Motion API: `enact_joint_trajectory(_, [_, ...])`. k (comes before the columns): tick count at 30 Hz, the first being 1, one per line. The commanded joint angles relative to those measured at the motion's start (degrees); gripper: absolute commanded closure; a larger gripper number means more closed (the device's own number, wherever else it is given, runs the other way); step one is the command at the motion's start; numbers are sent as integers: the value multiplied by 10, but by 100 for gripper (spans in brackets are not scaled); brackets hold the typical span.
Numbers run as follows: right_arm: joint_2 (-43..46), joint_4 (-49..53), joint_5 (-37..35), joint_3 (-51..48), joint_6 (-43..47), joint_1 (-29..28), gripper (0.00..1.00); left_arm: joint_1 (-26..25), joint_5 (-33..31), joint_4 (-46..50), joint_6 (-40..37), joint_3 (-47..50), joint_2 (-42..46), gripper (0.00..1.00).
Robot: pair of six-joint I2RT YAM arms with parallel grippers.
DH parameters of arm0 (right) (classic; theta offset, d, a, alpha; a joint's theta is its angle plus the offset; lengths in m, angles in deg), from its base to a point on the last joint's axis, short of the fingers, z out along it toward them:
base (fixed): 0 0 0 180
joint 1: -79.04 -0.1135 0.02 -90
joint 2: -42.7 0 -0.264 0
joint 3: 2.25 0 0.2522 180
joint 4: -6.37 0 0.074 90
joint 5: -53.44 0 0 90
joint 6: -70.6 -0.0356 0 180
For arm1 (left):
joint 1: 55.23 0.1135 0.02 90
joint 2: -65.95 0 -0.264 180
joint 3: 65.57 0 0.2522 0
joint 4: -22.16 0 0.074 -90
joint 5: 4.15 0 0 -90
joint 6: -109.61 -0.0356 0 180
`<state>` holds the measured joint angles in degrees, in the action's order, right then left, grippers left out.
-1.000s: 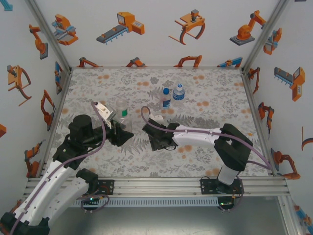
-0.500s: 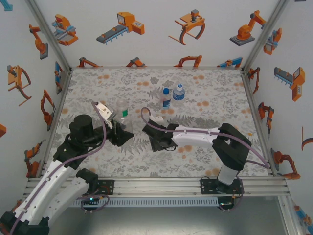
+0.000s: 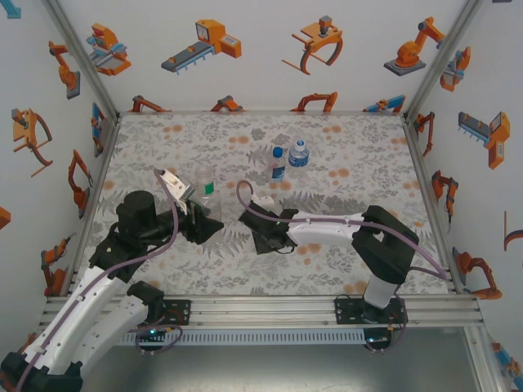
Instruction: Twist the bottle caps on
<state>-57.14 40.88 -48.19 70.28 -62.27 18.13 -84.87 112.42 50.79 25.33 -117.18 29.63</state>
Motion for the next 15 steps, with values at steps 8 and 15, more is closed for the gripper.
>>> enact_joint_trajectory(8, [41, -99, 40, -78, -31, 20, 80, -4, 0, -17, 6, -4, -6, 84])
enact_joint_trajectory(15, [96, -234, 139, -179, -59, 102, 80, -4, 0, -16, 8, -7, -9, 85])
